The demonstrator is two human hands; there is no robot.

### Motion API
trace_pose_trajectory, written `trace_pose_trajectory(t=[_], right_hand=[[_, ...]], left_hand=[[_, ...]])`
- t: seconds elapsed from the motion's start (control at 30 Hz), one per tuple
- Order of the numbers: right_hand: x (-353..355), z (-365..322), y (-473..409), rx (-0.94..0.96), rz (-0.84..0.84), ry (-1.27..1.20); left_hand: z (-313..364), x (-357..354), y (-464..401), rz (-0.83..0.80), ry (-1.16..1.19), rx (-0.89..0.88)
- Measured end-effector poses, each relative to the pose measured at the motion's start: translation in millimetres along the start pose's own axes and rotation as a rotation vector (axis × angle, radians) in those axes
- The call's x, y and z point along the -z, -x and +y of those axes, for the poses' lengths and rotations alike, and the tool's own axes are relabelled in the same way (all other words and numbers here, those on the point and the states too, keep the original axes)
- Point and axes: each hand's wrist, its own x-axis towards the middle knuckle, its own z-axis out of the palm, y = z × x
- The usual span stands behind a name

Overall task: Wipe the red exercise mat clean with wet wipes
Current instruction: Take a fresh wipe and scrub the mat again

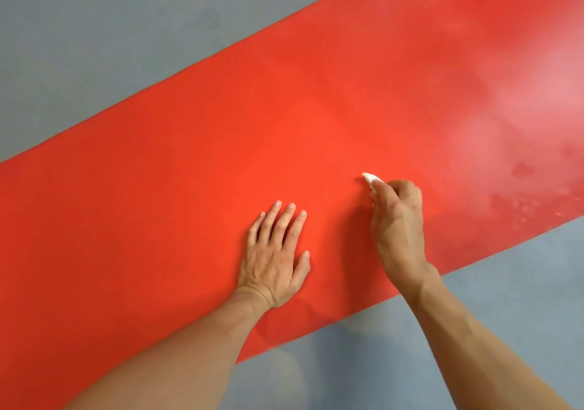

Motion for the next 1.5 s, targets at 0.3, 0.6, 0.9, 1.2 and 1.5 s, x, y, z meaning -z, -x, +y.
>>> trace_pose_trajectory(t=[0.3, 0.6, 0.9, 1.2, 1.5], right_hand=[[-9, -15, 38, 0.403, -0.196, -0.001], [-22, -40, 44, 0.142, -0.032, -0.083], [10, 6, -30, 0.04, 0.157, 0.119], [-17, -36, 9, 0.469, -0.259, 0.016], [-47, -62, -13, 0.125, 0.032, -0.055]], left_hand=[[2, -2, 2, 0.028, -0.018, 0.014], [-1, -3, 4, 0.03, -0.008, 0.012], [-1, -3, 2, 0.041, 0.012, 0.001], [-13, 14, -44, 0.145, 0.089, 0.101], [-44, 0, -78, 0.084, 0.011, 0.202]])
